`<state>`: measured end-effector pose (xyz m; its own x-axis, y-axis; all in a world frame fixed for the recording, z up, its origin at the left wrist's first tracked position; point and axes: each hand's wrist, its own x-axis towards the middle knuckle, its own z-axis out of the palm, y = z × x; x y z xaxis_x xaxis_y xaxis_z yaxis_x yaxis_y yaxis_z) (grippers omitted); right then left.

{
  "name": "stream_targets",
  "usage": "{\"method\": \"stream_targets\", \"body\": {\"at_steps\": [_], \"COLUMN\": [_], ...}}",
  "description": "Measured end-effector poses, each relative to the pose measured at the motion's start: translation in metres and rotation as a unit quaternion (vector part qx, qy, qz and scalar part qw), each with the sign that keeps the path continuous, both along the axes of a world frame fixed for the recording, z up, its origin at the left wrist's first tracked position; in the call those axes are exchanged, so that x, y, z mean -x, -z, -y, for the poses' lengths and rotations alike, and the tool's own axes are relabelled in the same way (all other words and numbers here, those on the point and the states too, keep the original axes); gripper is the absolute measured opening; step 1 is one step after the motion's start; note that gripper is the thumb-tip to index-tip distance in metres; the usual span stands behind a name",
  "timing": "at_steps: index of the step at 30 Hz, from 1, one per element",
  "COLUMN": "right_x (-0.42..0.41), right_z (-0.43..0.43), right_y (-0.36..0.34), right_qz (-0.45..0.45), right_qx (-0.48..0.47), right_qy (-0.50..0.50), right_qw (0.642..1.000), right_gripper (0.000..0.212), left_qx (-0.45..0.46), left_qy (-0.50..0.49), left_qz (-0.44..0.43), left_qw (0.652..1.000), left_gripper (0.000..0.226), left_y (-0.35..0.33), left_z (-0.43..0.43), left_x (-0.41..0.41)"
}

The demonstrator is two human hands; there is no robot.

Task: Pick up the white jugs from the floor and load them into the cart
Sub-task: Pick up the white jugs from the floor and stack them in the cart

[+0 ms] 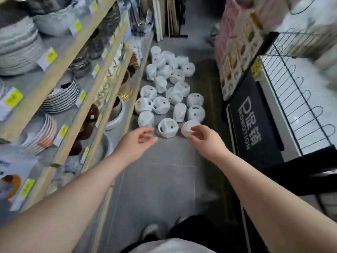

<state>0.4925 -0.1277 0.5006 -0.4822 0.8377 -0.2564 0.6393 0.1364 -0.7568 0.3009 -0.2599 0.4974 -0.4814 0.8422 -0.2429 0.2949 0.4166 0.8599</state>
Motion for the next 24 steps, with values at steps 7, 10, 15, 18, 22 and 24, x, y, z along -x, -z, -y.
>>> {"method": "stream_targets", "body": {"at_steps": [7,10,15,18,22,24], "right_x": [0.012,0.021,0.037,0.048,0.061,0.064], "right_z": [-0.141,-0.211,-0.308,-0.356,-0.399,-0.418], "right_y": [0.045,0.071,0.117,0.163,0.249,0.307], "right_qz": [0.019,0.038,0.069,0.089,0.096,0.095], "right_qx": [0.017,0.030,0.062,0.078,0.109,0.125], "right_qy": [0.048,0.051,0.044,0.042,0.063,0.076], "right_qw": [0.999,0.998,0.995,0.992,0.987,0.985], "right_gripper": [0.035,0.037,0.039,0.041,0.040,0.039], "left_qx": [0.017,0.038,0.068,0.092,0.126,0.142], "left_qy": [0.039,0.037,0.040,0.058,0.081,0.099], "left_qz": [0.017,0.025,0.035,0.030,0.039,0.044], "left_qw": [0.999,0.998,0.996,0.994,0.988,0.984], "left_gripper": [0.025,0.026,0.026,0.027,0.038,0.043], "left_y": [0.047,0.074,0.122,0.169,0.254,0.309], "left_z": [-0.158,-0.228,-0.326,-0.375,-0.425,-0.449], "left_x": [0.027,0.034,0.047,0.057,0.066,0.069]}}
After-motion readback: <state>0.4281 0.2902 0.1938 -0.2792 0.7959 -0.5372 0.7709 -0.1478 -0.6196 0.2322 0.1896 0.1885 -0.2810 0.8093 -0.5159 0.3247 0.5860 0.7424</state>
